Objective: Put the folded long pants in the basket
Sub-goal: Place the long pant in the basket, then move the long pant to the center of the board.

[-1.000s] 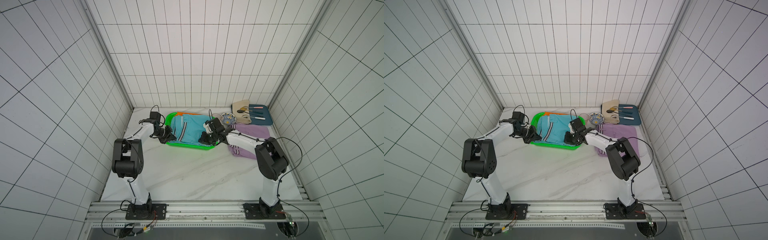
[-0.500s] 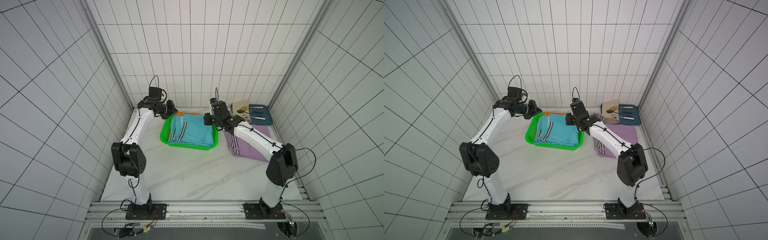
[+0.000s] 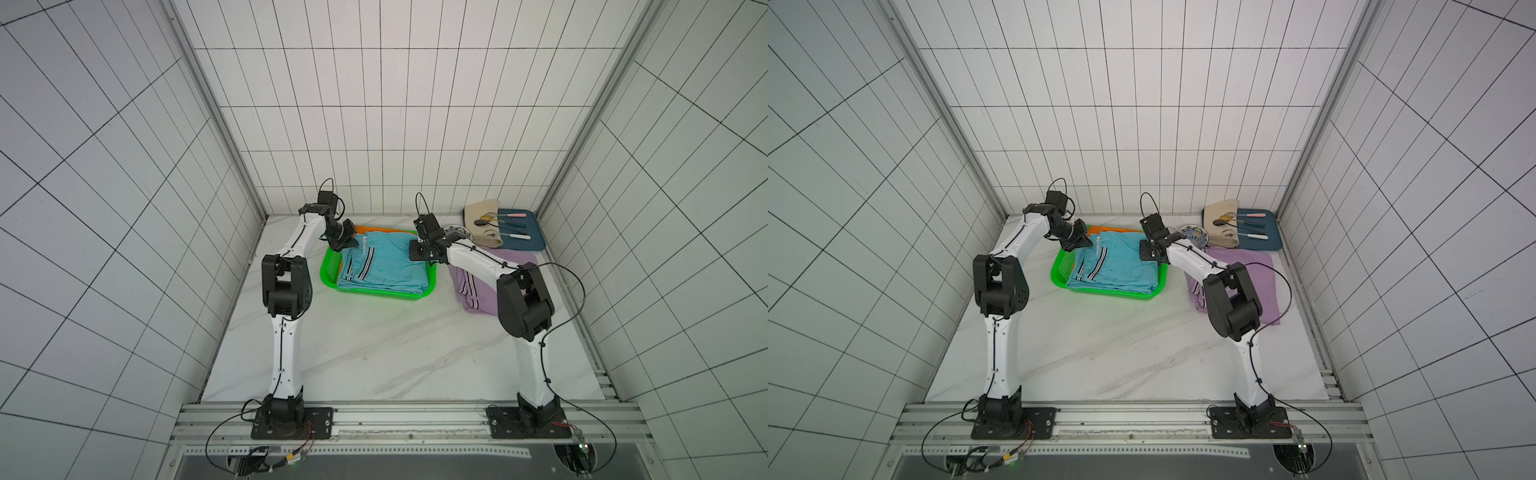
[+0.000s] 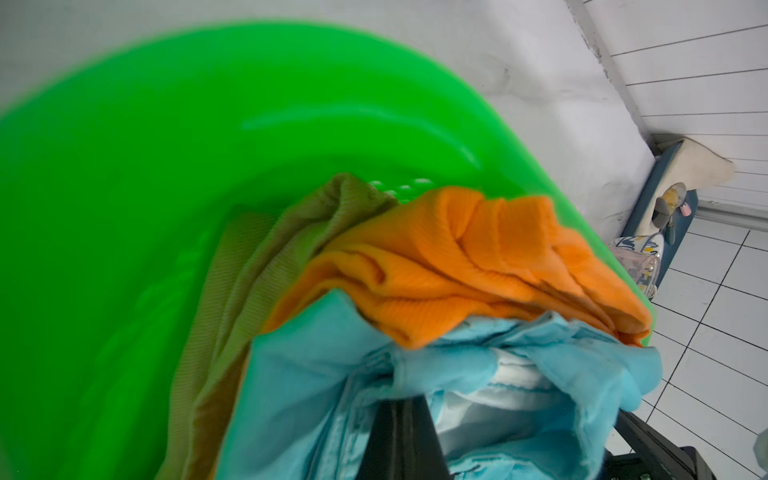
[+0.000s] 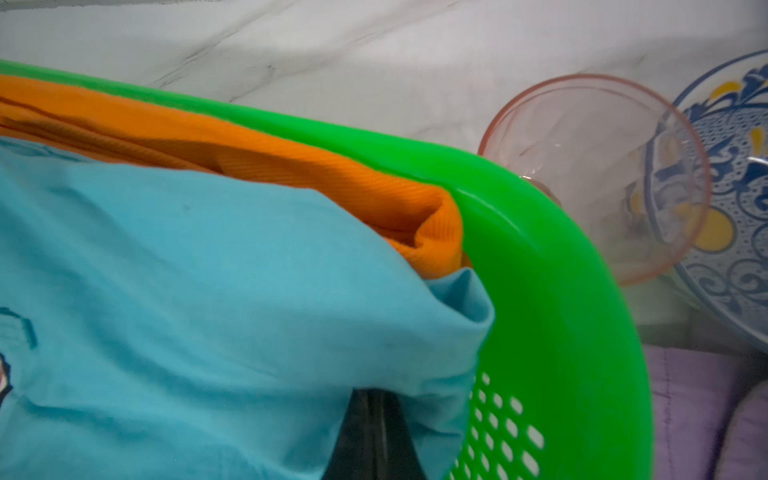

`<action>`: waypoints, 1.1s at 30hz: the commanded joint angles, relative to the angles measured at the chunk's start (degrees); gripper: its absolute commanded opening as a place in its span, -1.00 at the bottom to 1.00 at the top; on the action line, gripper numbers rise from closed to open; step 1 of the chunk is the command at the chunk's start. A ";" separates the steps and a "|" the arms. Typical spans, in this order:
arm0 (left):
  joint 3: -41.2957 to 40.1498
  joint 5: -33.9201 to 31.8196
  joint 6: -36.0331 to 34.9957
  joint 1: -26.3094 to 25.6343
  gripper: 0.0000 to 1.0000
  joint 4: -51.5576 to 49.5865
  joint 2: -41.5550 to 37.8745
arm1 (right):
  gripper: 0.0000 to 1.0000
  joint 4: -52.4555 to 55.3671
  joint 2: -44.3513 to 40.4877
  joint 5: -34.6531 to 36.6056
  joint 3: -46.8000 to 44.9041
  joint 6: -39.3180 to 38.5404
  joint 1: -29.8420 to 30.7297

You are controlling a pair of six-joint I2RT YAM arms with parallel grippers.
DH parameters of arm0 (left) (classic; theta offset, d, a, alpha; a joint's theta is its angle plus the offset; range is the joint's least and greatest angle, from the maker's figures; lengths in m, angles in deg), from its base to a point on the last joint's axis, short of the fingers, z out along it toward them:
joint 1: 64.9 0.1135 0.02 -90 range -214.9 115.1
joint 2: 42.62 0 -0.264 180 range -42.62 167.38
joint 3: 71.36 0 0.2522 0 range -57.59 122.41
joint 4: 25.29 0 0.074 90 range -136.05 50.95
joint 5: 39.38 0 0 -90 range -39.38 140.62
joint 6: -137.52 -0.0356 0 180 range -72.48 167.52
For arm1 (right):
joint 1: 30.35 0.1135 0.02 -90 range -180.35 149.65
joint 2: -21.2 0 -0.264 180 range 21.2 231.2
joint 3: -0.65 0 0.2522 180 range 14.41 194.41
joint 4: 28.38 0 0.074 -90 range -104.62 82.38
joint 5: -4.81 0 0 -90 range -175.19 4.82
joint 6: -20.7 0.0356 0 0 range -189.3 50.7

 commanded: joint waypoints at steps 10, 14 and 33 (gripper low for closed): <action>-6.45 5.07 0.83 1.73 -1.00 5.31 -7.60 | -0.56 2.05 -5.02 -2.98 -1.57 1.80 -3.12; -25.48 11.95 10.79 2.55 -0.07 28.59 -24.81 | 0.02 -6.07 -21.03 -3.45 -13.83 2.70 -4.40; -81.13 -34.68 29.47 -54.61 0.93 53.44 -73.36 | 0.94 7.98 -83.45 -8.16 -34.53 4.86 -13.45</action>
